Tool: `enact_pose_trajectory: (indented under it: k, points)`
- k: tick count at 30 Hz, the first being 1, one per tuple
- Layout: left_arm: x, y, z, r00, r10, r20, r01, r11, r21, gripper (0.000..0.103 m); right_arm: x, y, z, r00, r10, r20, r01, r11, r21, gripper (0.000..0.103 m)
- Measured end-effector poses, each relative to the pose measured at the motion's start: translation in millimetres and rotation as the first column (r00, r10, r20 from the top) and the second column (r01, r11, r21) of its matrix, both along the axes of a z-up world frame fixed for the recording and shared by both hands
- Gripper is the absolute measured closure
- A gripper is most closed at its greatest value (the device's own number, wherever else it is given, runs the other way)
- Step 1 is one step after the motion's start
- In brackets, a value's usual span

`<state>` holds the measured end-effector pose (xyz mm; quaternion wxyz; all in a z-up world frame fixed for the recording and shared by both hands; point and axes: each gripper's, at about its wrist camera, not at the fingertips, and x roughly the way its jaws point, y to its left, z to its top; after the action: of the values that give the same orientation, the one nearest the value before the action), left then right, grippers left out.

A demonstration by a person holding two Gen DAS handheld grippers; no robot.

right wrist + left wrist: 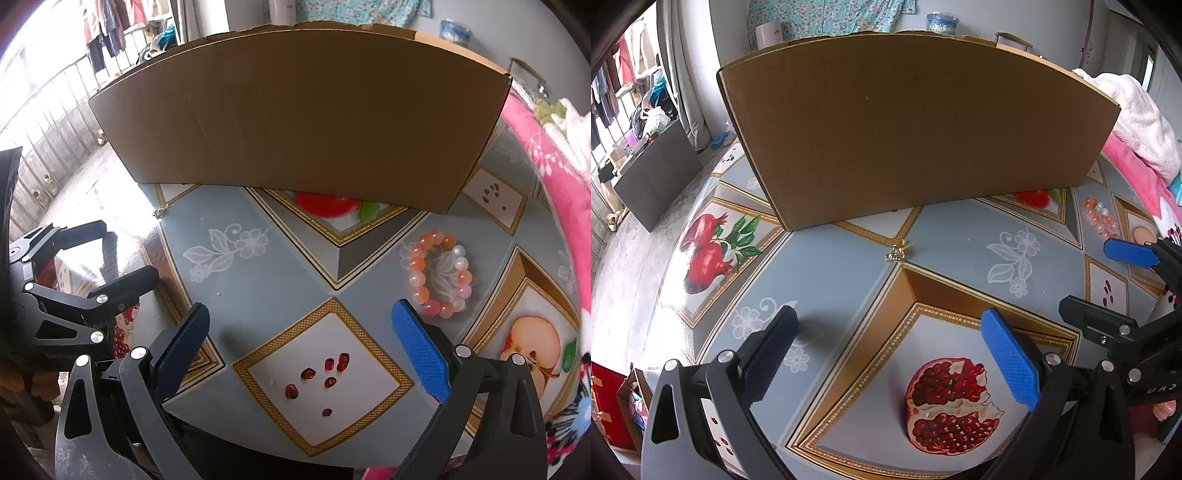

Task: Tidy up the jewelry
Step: 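Move the open right gripper back over the table toward the bead bracelet, then lower the open right gripper around the pink-and-orange bead bracelet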

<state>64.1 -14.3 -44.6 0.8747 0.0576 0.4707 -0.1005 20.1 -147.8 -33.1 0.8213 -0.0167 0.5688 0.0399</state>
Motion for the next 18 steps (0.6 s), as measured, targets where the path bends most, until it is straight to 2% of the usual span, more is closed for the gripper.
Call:
enact_pose_trajectory:
  k: [18]
  points:
    - [0.4,1.1,0.1,1.000,0.001,0.001,-0.001,1.000,0.002,0.006,-5.2,11.1,-3.4,1.000,0.003,0.006,-0.003,1.000,-0.005,0.008]
